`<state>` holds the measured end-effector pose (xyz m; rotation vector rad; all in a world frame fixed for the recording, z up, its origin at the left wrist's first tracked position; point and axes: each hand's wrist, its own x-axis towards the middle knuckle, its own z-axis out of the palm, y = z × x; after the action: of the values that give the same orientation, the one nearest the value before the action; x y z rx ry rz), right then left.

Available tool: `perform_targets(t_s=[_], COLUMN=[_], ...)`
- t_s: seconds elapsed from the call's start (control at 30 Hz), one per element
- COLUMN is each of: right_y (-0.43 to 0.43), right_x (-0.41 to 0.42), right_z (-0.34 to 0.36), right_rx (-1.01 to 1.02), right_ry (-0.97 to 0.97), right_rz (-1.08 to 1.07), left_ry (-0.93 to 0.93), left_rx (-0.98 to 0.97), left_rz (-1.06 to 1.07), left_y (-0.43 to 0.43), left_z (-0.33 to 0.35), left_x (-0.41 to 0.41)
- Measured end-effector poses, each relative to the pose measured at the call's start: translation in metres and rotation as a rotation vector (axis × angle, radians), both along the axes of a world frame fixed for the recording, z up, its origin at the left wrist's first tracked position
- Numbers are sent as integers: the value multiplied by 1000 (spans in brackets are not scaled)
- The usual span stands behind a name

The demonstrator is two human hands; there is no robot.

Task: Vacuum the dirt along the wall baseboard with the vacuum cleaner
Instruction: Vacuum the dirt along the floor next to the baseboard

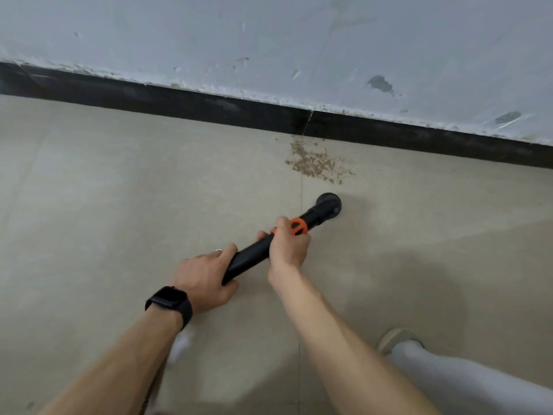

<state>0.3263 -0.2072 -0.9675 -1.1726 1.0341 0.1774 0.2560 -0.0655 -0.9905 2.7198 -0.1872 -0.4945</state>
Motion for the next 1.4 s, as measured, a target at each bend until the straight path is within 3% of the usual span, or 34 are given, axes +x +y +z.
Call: perform_targets(t_s=[0.1,0.23,0.77,0.97,1.2,1.4], right_y=[42,56,-136,-113,-34,-3], right_x=[-21,-49,-43,-20,10,7], right_z=[5,3,-5,-7,0,3], right_rx=[32,60,-196,-116,21,70], right_ry=[44,70,98,-11,-27,-4], right_rz=[97,120,-396,-347,0,85], left_ry=[28,77,-5,-19,57,13], left_rx=[14,90,49,8,45,104], left_rz=[115,112,-424,-276,38,102], left_y=[37,55,-126,-103,-33,-4], left_z=[8,14,3,-6,10,14], left_x=[-30,-54,12,16,14,3])
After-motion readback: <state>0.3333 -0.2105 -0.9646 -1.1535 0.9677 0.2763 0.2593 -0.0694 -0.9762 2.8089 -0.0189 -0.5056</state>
